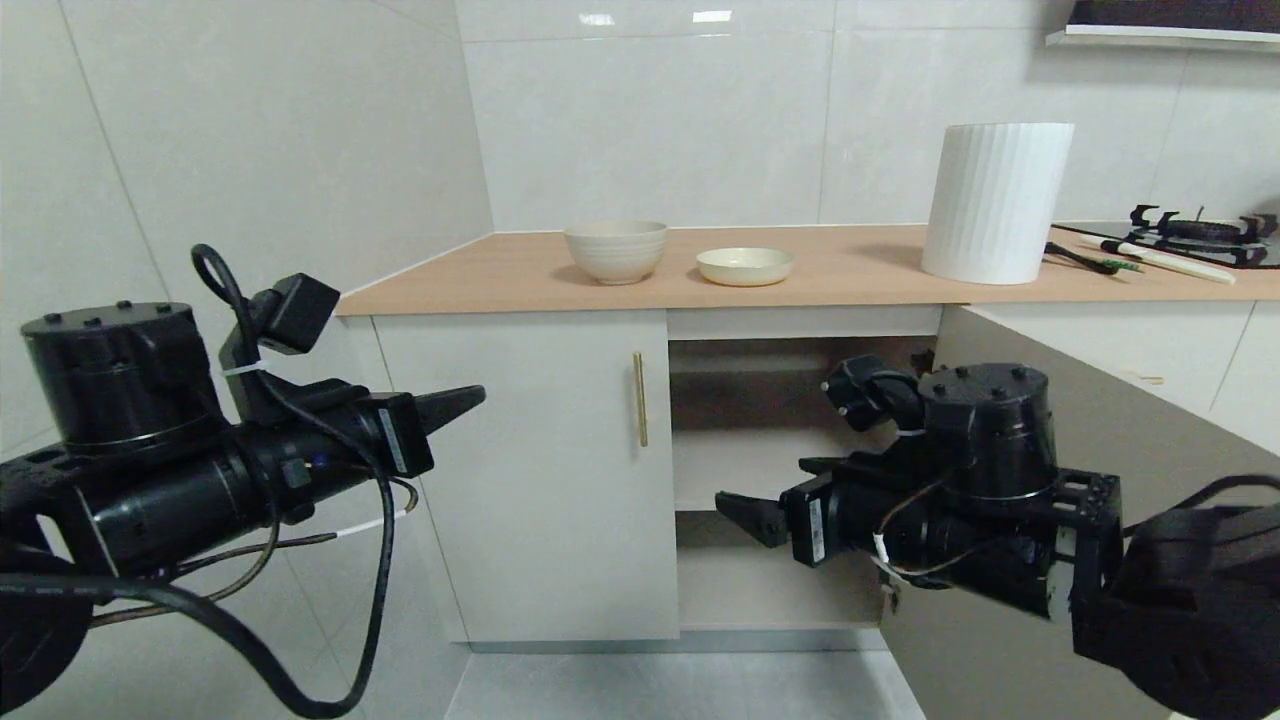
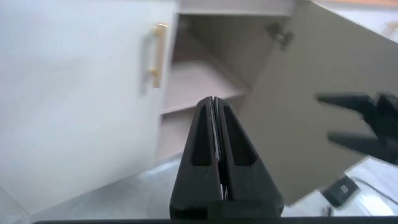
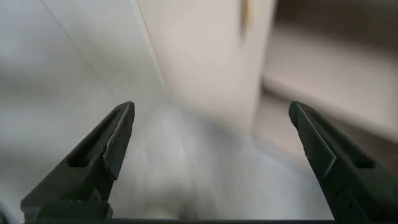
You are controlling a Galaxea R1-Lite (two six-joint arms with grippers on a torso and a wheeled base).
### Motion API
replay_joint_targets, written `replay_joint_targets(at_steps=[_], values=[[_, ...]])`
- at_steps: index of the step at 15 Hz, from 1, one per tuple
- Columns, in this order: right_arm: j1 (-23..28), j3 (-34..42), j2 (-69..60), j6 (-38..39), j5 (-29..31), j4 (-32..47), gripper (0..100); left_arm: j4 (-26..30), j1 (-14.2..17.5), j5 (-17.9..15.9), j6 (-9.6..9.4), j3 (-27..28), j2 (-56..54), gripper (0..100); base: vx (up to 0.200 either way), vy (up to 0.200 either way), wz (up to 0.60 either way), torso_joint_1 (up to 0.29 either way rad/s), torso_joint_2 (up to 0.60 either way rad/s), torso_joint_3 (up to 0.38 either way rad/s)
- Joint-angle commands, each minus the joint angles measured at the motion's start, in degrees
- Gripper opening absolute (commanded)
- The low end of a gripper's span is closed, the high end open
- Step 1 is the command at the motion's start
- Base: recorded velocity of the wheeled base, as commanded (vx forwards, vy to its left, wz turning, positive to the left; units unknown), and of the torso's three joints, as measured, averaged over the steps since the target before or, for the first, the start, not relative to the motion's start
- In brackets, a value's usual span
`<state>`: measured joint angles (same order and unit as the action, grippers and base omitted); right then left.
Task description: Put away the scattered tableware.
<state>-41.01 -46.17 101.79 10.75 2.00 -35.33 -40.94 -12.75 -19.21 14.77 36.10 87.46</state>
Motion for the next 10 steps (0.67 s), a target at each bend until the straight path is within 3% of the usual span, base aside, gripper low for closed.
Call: replay_joint_targets(at_steps=[1,2,3,10], values=[[1.2,-13.2,-7.6,-0.7,0.9,20.7,100,1.9,2.0,0.0,0.08,-0.4,-4.0,0,0.0,0.0,0.0,0.0,0.0,0.0],[1.2,-14.0,-8.0,-0.4,0.9,24.0,100,3.4,2.9,0.0,-0.01,-0.1,-4.6,0,0.0,0.0,0.0,0.0,0.0,0.0],[1.3,-13.5,-8.4,0.2,0.8,24.9,100,5.8,3.9,0.0,0.08,0.6,-5.4,100,0.0,0.0,0.0,0.0,0.0,0.0],[5.1,-12.3,-11.6,4.5,1.5,25.4,100,5.3,4.7,-0.1,-0.01,1.5,-3.1,100,0.0,0.0,0.0,0.0,0.0,0.0]])
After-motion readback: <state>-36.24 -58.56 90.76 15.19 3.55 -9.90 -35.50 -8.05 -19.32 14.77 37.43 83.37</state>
